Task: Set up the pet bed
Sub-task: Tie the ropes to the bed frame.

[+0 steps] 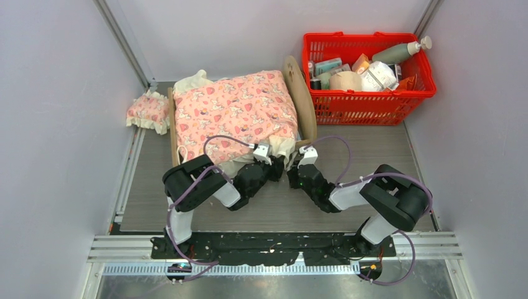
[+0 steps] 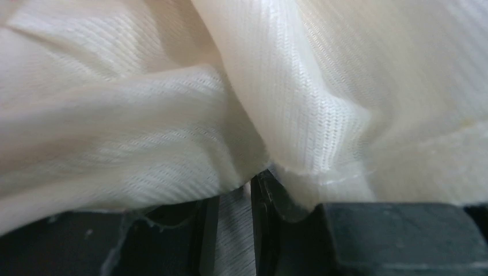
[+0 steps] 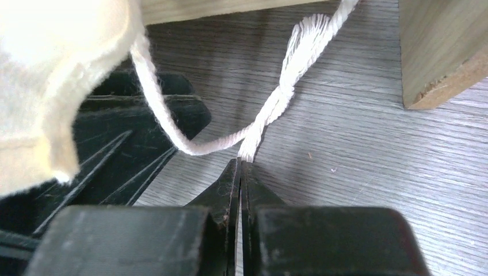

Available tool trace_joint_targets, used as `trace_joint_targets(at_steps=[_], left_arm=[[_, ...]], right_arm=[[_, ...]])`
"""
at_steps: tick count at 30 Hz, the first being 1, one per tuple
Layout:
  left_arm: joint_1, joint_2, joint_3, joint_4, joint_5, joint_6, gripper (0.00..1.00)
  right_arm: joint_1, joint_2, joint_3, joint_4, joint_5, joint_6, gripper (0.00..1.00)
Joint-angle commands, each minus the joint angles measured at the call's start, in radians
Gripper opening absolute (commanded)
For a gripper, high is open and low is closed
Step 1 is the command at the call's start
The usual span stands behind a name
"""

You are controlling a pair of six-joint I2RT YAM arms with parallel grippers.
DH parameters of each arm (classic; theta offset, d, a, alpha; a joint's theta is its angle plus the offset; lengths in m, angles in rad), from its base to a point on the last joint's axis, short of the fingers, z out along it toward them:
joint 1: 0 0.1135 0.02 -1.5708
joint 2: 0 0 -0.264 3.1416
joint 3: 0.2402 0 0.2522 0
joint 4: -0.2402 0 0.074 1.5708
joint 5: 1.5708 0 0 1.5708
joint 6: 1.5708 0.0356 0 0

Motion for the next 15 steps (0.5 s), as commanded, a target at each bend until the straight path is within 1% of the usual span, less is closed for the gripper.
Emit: trace_joint_targets(at_steps=[1,4,8,15], left_arm=[[-0.020,-0.048,0.067,-0.143,-0.025,0.014,0.30],[-0.022,-0.050,0.072,-0.163,-0.021,-0.018,0.31],[-0.022,-0.041,0.065,-0.148,-0.024,-0.055,0.36],[0.002,-0.007,0.062,-0.108,0.019,-0.235,0.44]], right_arm=[[0.000,-0.031,-0.045,0.041,-0.021,-0.061,0.05],[-0.005,-0.050,-0.072,0.072,-0.034,-0.084,0.05],[-0.014,-0.064,-0.084,0.086,-0.065,-0.104,0.05],[-0.021,-0.057,-0.104,0.128,-0.108,-0.106,0.05]])
